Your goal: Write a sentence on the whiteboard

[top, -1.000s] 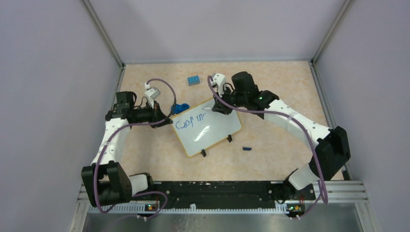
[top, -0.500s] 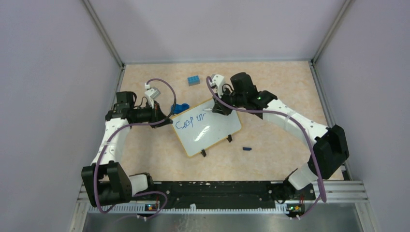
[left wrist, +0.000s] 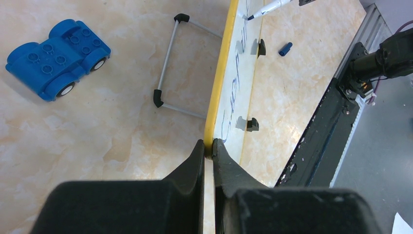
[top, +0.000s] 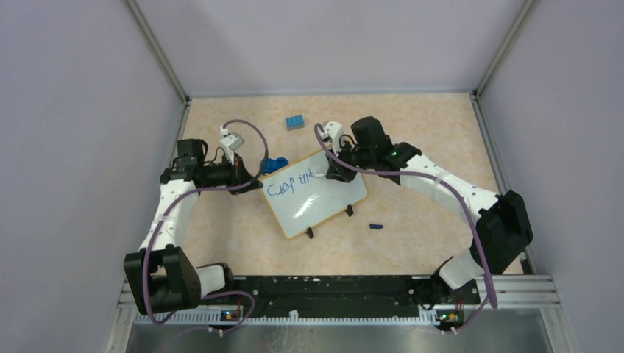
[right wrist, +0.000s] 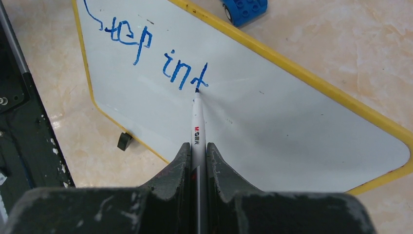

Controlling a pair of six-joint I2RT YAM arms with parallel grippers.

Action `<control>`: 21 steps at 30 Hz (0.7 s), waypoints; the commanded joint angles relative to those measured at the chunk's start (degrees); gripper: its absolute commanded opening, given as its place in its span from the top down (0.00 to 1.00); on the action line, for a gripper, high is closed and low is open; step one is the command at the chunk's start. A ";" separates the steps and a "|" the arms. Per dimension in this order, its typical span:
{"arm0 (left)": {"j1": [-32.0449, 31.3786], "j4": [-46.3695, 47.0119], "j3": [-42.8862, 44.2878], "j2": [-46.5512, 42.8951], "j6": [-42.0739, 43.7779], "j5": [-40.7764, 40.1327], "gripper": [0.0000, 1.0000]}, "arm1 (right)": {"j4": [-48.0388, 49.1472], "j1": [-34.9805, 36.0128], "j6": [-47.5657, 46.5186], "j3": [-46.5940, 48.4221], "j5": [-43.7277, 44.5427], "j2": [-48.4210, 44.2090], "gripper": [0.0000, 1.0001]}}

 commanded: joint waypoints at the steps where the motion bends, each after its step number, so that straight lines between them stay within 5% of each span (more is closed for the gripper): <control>1: -0.91 -0.73 -1.30 -0.77 1.49 -1.31 1.00 | 0.93 -0.05 -0.68 -0.63 -0.35 -2.56 1.00; 21: -0.95 -0.73 -1.29 -0.99 1.23 -1.27 1.00 | -0.63 -0.62 -2.36 1.37 1.71 -3.89 1.00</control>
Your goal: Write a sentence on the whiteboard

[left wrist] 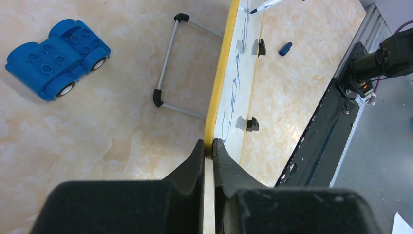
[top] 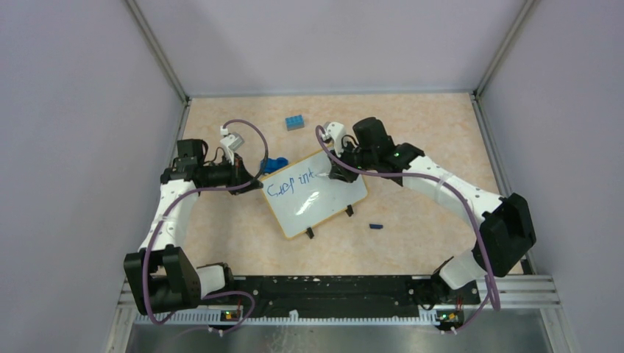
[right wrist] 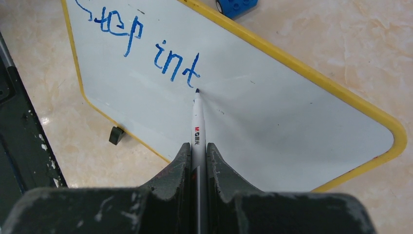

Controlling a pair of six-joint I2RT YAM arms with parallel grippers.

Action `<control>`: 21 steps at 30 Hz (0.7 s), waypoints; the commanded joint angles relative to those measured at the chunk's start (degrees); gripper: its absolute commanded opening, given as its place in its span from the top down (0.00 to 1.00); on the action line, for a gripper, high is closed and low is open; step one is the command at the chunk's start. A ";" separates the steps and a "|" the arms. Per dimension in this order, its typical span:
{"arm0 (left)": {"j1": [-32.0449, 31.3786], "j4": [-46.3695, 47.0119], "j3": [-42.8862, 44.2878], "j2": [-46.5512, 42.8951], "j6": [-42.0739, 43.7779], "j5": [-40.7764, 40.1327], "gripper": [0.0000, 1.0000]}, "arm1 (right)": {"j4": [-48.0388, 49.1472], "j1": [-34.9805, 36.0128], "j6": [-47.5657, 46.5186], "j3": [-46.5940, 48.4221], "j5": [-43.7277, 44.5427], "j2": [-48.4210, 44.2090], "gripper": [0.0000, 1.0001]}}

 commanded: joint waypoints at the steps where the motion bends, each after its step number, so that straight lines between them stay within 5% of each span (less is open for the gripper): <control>1: -0.91 -0.71 -1.33 -0.95 1.25 -1.17 1.00 | 0.47 -0.62 -0.83 2.15 -0.82 -2.66 1.00; 21: -0.94 -0.71 -1.49 -1.03 1.51 -1.21 1.00 | 2.86 -1.49 0.74 3.97 0.12 -0.86 1.00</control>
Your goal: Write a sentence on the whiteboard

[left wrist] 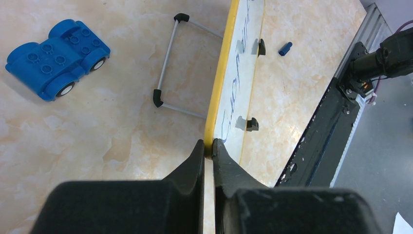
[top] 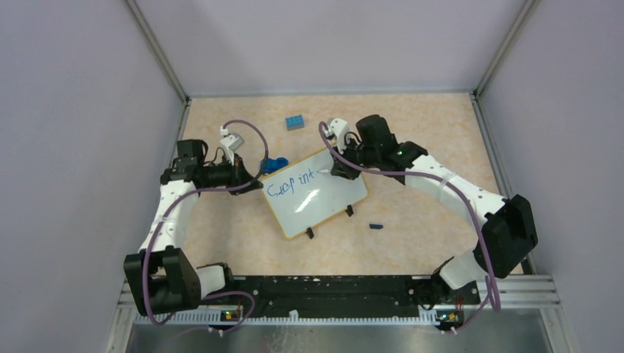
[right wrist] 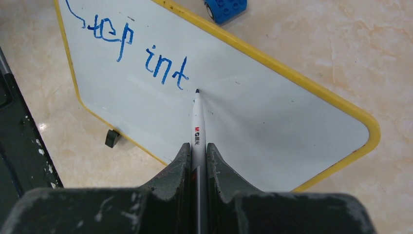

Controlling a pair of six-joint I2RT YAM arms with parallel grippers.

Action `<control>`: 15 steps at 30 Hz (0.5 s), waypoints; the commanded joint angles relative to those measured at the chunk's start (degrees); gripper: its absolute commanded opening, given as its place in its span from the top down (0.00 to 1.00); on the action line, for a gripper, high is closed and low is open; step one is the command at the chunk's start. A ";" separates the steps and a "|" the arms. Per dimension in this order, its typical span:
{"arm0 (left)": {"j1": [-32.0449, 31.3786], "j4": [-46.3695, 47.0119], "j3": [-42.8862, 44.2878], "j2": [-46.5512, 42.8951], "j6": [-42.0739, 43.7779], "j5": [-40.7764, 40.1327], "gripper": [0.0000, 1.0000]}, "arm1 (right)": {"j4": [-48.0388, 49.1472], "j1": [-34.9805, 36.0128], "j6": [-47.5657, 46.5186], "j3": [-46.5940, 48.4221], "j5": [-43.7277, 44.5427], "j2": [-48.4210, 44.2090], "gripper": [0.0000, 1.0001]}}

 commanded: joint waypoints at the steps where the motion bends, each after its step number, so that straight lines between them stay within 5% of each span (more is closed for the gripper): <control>1: -0.96 -0.73 -1.33 -0.72 1.56 -1.13 1.00 | 3.27 -0.51 0.59 3.76 -0.02 -0.06 1.00; 15: -0.96 -0.69 -1.67 -1.04 1.93 -1.31 1.00 | 3.18 0.10 0.96 4.47 -1.40 2.04 1.00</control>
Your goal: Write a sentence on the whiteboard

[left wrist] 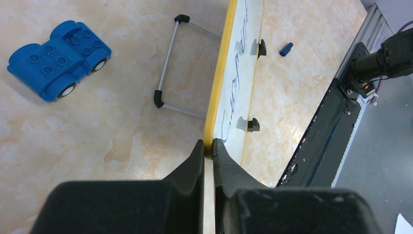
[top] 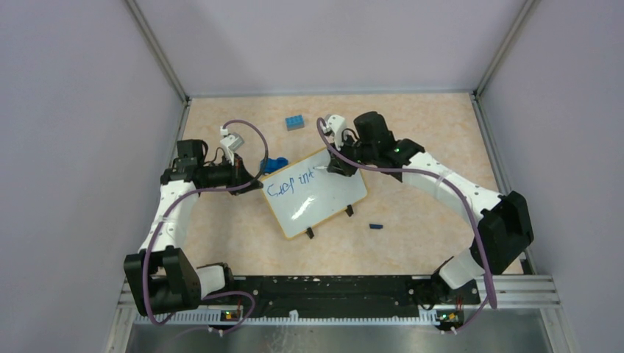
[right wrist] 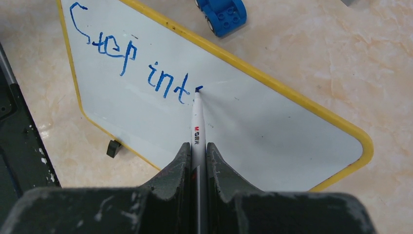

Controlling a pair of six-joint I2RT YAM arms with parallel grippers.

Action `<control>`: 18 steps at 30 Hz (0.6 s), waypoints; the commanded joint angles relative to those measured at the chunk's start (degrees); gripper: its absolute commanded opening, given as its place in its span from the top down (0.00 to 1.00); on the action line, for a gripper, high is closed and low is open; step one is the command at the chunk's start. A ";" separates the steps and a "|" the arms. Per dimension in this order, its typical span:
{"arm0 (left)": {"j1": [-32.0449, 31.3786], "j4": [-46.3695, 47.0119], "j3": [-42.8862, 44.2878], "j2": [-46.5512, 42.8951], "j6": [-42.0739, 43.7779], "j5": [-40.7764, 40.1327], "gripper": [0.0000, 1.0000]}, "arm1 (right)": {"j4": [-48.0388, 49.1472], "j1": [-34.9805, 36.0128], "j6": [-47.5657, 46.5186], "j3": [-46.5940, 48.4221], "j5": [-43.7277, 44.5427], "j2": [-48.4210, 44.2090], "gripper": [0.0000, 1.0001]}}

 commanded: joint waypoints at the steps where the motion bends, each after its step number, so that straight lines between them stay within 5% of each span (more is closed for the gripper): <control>1: -0.95 -1.01 -1.50 -0.97 1.87 -1.38 1.00 | 1.53 0.24 0.25 2.24 -0.64 0.52 1.00; 18: -0.95 -0.92 -1.27 -0.59 1.73 -1.21 1.00 | 0.00 0.74 -0.79 -1.61 0.13 -2.16 1.00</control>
